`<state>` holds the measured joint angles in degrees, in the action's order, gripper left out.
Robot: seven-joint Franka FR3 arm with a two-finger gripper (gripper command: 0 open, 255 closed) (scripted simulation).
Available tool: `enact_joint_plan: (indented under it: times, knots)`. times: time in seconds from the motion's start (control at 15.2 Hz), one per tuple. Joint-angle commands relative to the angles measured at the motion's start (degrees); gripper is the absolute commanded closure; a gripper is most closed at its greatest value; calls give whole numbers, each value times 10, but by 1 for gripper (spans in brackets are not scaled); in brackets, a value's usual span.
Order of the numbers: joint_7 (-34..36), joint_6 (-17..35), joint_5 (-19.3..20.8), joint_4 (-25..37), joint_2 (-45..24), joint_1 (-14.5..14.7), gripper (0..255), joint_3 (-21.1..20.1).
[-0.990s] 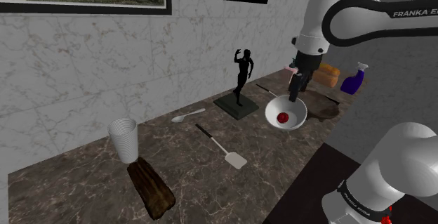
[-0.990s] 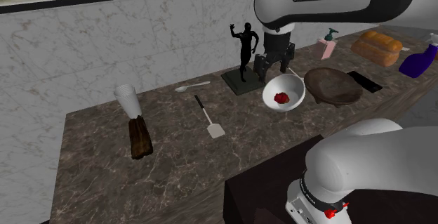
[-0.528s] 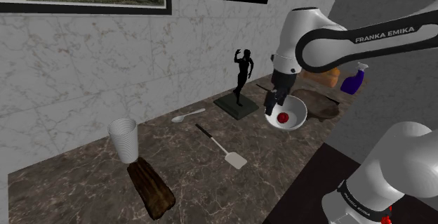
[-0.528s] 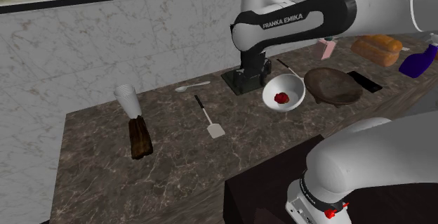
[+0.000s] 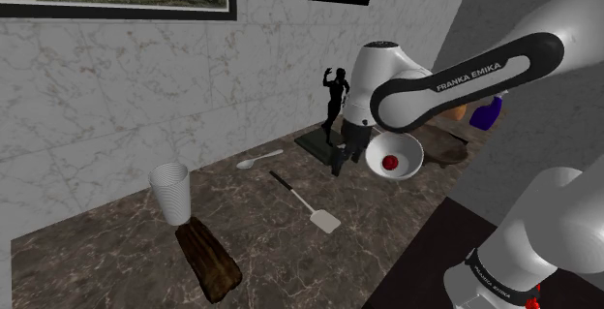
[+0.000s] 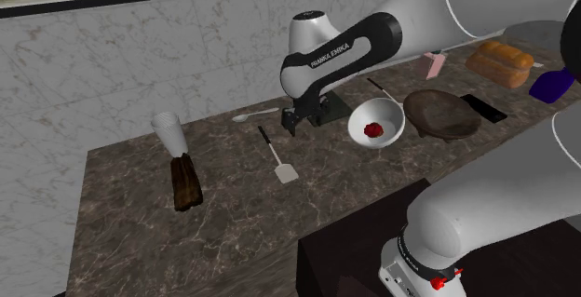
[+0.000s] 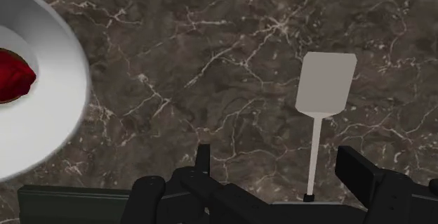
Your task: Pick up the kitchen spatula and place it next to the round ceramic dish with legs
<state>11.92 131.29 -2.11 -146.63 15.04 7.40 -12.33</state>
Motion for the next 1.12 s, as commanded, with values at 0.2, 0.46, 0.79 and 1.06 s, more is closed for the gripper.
enact_joint_plan:
  times: [0.2,0.46,0.79,1.06]
  knots:
    - [69,88,25,41,-110,6,0,-31]
    - [132,142,70,88,-200,15,0,-42]
    - [167,179,104,109,-256,26,0,-36]
    - [182,206,124,111,-286,31,0,-27]
